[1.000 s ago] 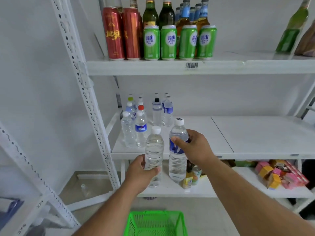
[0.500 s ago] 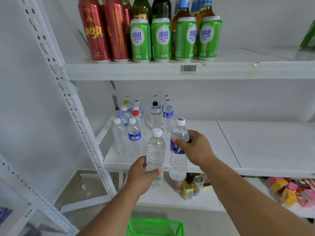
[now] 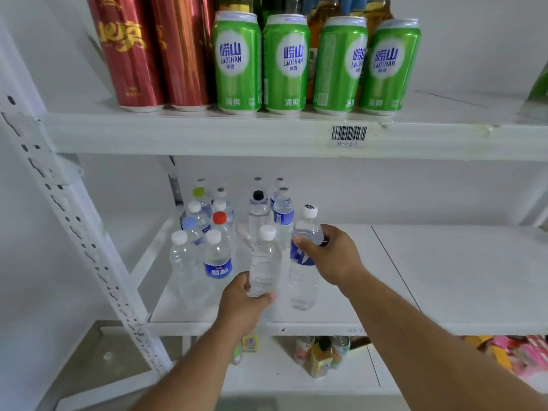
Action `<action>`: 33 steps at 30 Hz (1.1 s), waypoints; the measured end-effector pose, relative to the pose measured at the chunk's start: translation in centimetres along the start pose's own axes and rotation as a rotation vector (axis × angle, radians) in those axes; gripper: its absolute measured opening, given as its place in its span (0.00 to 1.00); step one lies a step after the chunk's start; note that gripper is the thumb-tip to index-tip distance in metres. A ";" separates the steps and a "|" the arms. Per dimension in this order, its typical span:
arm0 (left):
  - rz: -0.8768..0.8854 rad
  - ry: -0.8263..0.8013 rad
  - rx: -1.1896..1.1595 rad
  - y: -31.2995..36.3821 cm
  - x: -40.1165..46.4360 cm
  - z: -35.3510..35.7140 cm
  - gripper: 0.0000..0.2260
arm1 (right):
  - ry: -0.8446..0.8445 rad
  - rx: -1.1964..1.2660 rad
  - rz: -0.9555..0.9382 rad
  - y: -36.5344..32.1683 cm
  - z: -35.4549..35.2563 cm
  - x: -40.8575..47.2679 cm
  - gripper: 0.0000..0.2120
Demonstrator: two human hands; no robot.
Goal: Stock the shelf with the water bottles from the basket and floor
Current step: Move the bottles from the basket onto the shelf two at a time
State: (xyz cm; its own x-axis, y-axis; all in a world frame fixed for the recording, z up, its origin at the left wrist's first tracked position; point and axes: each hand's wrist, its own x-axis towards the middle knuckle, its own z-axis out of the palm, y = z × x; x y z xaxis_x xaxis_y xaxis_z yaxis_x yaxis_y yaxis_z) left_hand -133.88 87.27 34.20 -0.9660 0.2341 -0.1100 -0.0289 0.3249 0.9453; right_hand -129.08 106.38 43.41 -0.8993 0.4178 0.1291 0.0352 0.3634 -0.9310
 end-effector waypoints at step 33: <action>0.009 0.212 -0.054 -1.7 18.7 6.5 0.19 | -0.068 -0.088 0.016 9.4 4.6 16.2 0.06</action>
State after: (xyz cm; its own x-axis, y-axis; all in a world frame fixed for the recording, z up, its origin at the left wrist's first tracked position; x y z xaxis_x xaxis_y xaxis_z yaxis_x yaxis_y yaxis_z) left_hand -150.20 97.01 28.52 -0.9985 0.0375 -0.0399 -0.0281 0.2732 0.9615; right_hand -145.30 112.74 35.23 -0.9257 0.3680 0.0879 0.0855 0.4298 -0.8989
